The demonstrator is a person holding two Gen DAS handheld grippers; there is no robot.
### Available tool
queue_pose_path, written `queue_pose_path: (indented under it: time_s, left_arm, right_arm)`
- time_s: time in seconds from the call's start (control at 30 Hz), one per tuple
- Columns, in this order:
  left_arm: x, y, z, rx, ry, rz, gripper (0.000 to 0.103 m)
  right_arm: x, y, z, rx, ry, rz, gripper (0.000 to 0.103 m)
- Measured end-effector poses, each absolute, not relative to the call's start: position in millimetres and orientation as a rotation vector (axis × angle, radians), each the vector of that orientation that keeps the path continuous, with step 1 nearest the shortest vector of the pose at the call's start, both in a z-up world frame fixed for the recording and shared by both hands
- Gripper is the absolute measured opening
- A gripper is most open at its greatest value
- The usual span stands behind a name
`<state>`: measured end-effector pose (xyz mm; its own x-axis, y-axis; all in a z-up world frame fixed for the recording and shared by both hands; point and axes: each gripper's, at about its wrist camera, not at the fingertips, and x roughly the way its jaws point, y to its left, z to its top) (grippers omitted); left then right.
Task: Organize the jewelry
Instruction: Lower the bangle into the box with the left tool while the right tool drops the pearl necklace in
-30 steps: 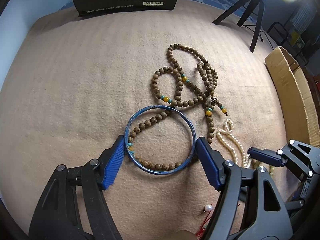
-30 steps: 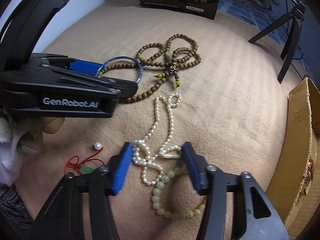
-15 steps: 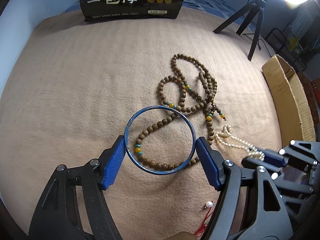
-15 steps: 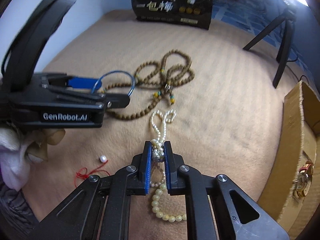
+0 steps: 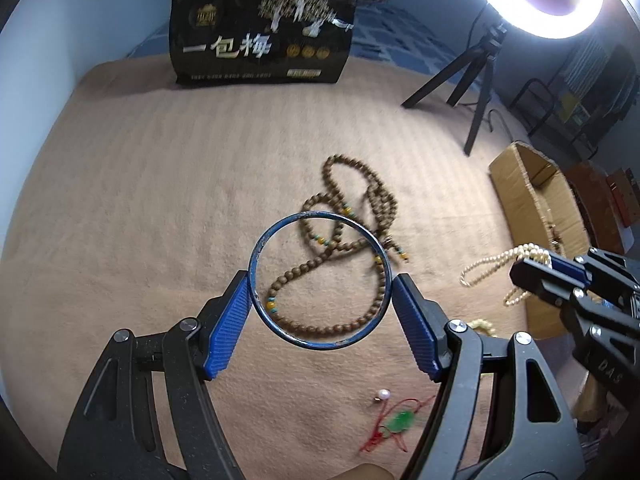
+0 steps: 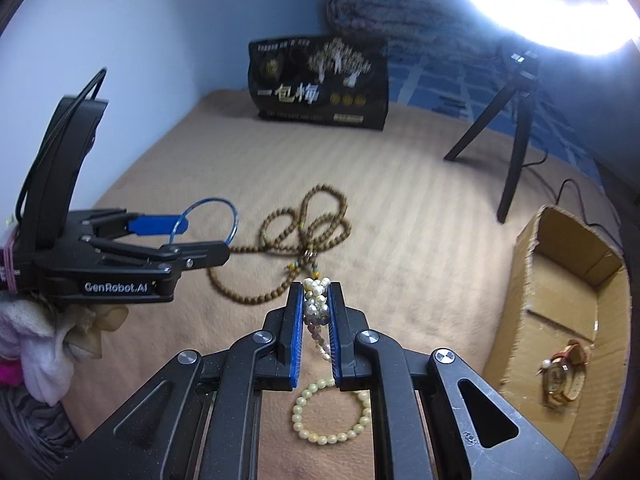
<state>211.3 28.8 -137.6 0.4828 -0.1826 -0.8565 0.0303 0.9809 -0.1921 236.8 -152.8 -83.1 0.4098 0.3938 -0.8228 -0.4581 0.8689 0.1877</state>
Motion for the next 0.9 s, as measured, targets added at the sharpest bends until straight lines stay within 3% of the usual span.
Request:
queue_pose_path:
  time_s: [0.3,0.9]
  left_arm:
    - [197.5,0.9,-105.1,-0.172,0.996,-0.2,0.073]
    - [176.6,-116.1,-80.4,-0.092,0.954,-0.414,0.073]
  right_arm:
    - [233.3,-188.5,-45.4,0.0,0.926,0.506,0.01]
    - [226.2,-294.8,-29.6,0.07,0.901,0.315,0.01]
